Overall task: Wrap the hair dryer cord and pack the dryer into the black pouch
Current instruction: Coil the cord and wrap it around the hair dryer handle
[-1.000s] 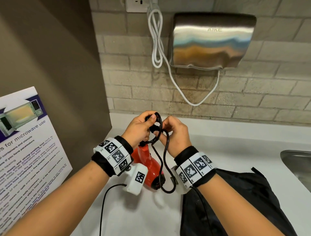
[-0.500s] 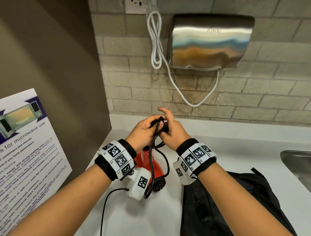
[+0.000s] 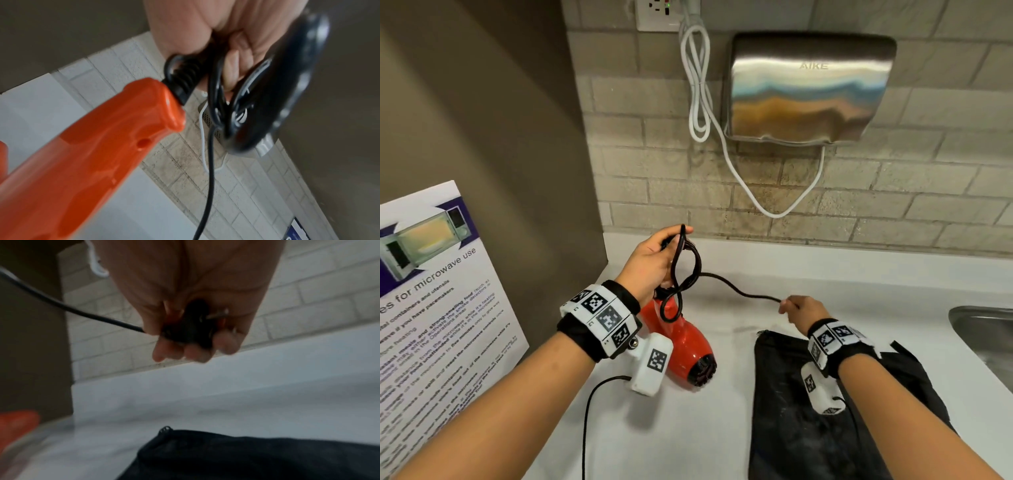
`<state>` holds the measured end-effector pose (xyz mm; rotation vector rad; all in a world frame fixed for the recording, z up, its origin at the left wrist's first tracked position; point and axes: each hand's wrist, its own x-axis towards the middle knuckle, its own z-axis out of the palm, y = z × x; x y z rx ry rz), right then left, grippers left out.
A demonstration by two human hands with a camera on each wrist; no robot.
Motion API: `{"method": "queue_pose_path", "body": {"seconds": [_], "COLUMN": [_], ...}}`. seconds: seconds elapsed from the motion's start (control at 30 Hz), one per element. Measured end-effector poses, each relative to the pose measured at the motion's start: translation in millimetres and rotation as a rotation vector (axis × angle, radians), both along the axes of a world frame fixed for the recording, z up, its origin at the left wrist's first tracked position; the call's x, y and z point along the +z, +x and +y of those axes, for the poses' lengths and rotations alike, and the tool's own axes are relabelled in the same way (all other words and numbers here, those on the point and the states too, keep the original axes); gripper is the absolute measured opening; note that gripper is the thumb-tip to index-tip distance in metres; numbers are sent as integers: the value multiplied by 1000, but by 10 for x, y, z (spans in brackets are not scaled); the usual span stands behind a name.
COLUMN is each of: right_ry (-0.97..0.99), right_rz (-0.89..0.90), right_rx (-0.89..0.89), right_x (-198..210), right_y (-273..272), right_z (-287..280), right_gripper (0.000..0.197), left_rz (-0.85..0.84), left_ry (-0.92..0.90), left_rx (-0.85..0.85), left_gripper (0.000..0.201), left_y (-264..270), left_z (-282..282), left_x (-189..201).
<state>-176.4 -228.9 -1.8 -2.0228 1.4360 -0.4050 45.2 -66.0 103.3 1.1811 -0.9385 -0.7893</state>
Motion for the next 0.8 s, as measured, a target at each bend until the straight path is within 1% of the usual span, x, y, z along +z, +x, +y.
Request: {"method": "queue_pose_path", "body": {"seconds": [0.03,0.1,0.17,0.2,0.33,0.4,0.47,0.57,0.63,0.7,0.73,0.8], "right_ry": [25,-2,-64,-89,-159,-171,-162,-176,-159,-147,-136,-107], "right_rz": [26,93,91,39,-269,-348,-424,-501,-527,-544,-526,-459], "right_rx": [19,76,152,200,418,540,608,637,631,617,602,537], "right_x": [-48,-100,-31,45,428,530,547,532,534,538,543,541], "right_y": [7,84,216,296,638,781,893,990,1028,1042,1035,990], "right_z": [22,85,194,264,586,712,787,829,833,805,776,676], "right_gripper": [23,22,28,32,44,46,43,35,27,21,21,28], "left_rz": [-1,-3,-9,-26,-88,-83,-76,-115,-105,-141,-158,-127], "left_ry": [6,15,25,31,41,49,50,51,58,68,67,82], "left_rx": [-16,-62,-91,-98,-135,-136,-123,-127,-121,-117,-124,-130], "left_gripper": [23,22,22,23,23,26,26,20,21,23,22,22], "left_y": [1,-21,-58,-70,-132,-154,-162,-129,-111,-111,-122,-140], "left_z": [-4,-7,-8,-13,-21,-20,-16,-53,-72,-82,-68,-32], "left_x": [4,19,36,38,57,77,96,63,44,37,52,87]}}
